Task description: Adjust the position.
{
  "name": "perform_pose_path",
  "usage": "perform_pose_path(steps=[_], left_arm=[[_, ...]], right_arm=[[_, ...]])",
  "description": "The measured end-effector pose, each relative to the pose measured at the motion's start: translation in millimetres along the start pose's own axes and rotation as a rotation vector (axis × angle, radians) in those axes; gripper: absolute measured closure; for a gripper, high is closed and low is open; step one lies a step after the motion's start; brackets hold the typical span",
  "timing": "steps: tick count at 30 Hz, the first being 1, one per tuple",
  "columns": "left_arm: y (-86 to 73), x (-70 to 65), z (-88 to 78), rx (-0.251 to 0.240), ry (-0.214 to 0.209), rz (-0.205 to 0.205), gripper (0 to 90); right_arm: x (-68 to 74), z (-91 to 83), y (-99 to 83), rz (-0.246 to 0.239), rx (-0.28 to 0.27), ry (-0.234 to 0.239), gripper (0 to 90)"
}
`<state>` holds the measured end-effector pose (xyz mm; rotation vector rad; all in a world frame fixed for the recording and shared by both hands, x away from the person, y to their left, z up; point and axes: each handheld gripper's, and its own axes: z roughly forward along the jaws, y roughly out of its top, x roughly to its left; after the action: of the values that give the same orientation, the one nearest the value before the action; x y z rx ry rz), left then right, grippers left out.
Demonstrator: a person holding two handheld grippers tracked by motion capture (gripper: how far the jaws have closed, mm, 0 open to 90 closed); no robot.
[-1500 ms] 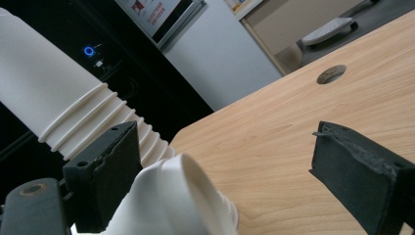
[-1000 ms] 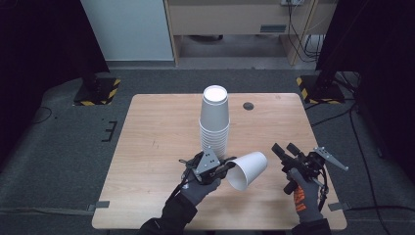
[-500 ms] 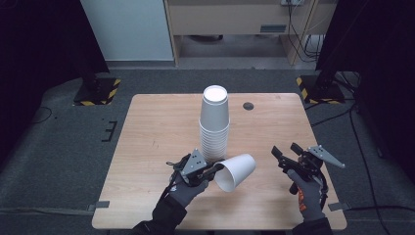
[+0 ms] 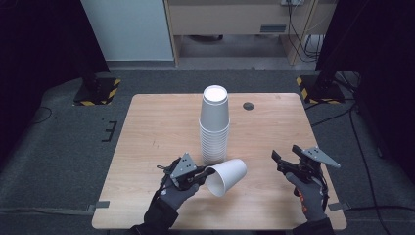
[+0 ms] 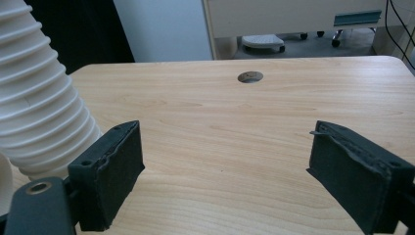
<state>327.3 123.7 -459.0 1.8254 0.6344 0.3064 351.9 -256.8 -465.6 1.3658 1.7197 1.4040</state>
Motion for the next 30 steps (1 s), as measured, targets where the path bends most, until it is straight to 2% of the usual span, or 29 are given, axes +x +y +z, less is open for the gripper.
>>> perform_pose_path(steps=[5,19,30], left_arm=[[-3.4,2.3,-6.9,0.003,0.003,-0.014,86.6],[-16.2,12.6,-36.5,0.034,0.016,-0.06,86.6],[-18.7,22.8,-56.0,0.02,0.07,-0.083,86.5]], right_arm=[[2.3,1.9,-2.6,-0.029,0.03,-0.004,13.2],[-0.1,3.8,-7.4,-0.039,0.082,-0.015,13.2],[-1.5,4.2,-8.4,-0.041,0.093,-0.024,13.2]])
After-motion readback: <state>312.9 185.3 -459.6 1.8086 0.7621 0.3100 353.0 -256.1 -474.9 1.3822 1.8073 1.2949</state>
